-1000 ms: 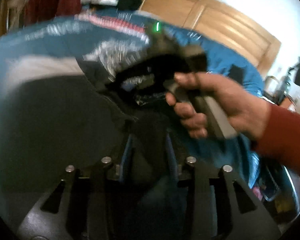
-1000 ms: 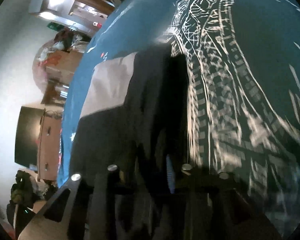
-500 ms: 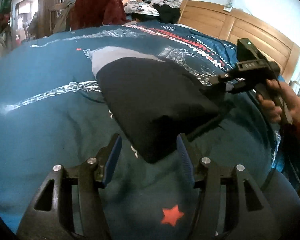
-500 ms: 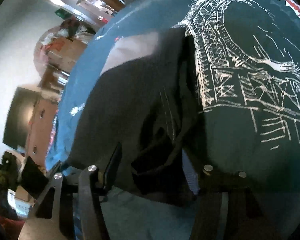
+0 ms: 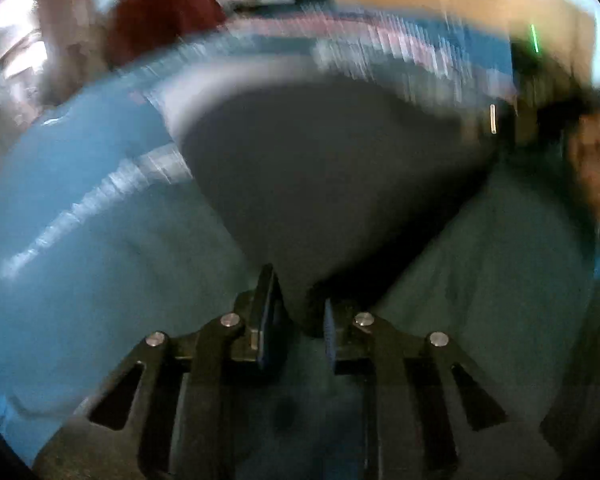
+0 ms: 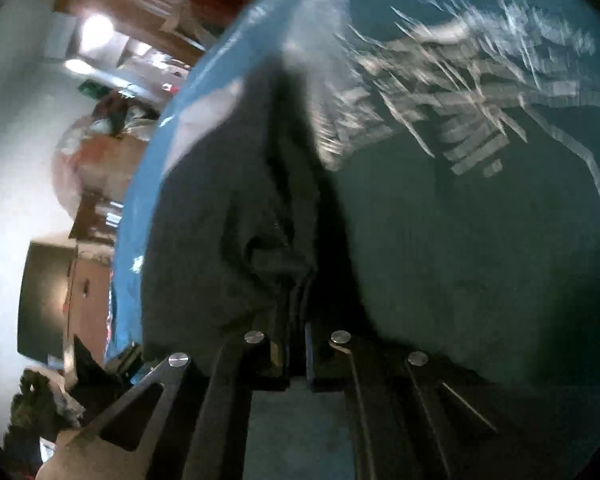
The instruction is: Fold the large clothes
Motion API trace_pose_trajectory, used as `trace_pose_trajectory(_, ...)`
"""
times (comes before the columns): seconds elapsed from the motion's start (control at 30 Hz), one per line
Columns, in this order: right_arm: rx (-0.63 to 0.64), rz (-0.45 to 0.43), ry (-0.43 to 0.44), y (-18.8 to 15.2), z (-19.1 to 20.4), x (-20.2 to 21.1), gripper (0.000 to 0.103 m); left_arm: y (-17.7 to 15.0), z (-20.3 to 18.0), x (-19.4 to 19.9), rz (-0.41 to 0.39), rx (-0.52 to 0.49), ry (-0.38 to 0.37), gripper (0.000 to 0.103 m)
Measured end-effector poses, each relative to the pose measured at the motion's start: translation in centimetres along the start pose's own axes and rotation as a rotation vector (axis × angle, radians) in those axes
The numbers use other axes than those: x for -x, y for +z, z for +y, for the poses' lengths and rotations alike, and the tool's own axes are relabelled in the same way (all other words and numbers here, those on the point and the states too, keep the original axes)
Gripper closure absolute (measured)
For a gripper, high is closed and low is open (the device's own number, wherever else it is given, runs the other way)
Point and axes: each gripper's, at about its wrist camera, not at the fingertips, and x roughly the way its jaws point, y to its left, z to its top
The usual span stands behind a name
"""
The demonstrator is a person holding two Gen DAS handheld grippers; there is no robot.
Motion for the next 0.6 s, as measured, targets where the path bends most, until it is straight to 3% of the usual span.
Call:
trace_pose_trajectory(0.1,0.01,-0.012,0.019,-0.2,-0.2,0.3,0.099,0.8,0.4,3.3,-0.029,0.022,-0.054,0.083)
trace_pose_trajectory(0.17,0.024,-0.014,0.021,-0.2,-0.1,0.6,0.099,1.6,0.7,7.6,-0.149,0.075,-0.109,0.083)
trace_pose_trajectory(0.27,0.016,-0.014,0.023,-0.3,-0.2,0.4,0.099,3.5,1.4,10.3,-0.296,0.125,-0.107,0.082)
trace_pose_trajectory(0.33,0.004,-0.024,0.03,0.0,-0.7,0.4,0.099,4.9,1.9,6.6,-0.241,0.129,-0.098,0.081)
trace_pose_trajectory(0.37,-0.003,-0.033,0.032,-0.1,-0.8,0.6,0.099,4.7,1.7,3.7,-0.161,0.109,-0.08,0.081)
trace_pose_trajectory(0.4,-0.015,-0.048,0.031,-0.3,-1.0,1.0,0.099,3.3,1.5,-0.5,-0.013,0.089,-0.071,0.075)
trace_pose_trajectory(0.43,-0.02,-0.047,0.032,-0.4,-1.2,1.2,0.099,2.4,1.5,-1.8,0.002,0.095,-0.081,0.074)
trace_pose_trajectory(0.57,0.105,-0.013,-0.07,-1.0,0.3,1.8,0.097,3.1,2.1,1.5,-0.052,0.094,-0.094,0.075)
trace_pose_trajectory(0.6,0.16,-0.011,-0.128,-1.0,1.3,2.4,0.083,3.5,2.8,2.9,-0.101,0.116,-0.099,0.075)
